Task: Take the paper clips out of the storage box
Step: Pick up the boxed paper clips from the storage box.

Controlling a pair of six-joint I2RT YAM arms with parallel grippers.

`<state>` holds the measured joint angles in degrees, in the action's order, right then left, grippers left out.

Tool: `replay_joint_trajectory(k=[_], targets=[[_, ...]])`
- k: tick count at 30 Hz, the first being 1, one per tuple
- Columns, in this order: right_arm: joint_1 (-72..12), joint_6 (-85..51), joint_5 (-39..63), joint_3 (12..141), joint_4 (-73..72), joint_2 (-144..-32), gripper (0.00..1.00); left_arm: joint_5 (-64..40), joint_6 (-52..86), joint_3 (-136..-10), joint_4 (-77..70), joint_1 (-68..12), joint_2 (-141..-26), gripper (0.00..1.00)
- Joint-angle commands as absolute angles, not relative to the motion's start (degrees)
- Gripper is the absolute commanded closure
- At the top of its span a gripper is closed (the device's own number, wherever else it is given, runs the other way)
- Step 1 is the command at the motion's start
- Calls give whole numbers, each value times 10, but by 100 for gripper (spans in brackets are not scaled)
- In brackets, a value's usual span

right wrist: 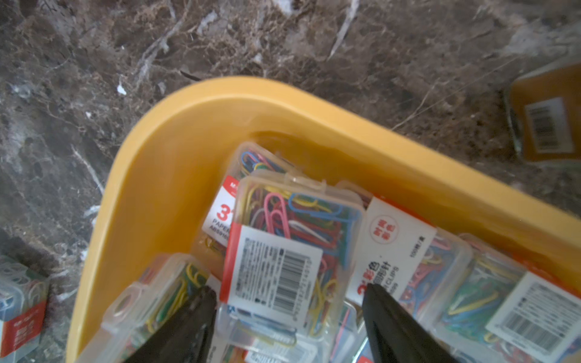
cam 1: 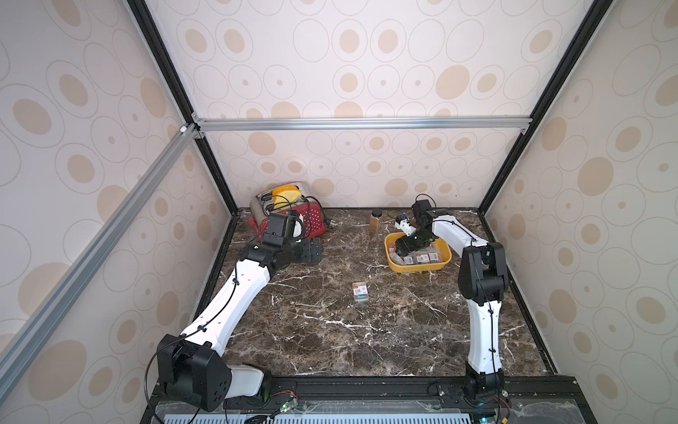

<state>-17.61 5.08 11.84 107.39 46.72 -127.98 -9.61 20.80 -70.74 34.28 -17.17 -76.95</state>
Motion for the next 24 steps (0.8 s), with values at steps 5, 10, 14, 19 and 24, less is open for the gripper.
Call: replay_joint_trajectory(k=[5,10,14,19,24], targets=[[-201,31,84,1075,460,-1277,27,-95,196,-705,340,-176,-770,1],[-203,27,69,1077,478,-1285,52,-93,199,-700,338,-176,-767,1],[-203,24,60,1073,485,-1280,60,-92,201,-697,334,-176,-763,1],[-202,6,61,1081,483,-1246,66,-104,204,-697,326,-176,-751,2],[-202,-20,86,1111,491,-1201,69,-138,208,-696,308,-176,-725,4]])
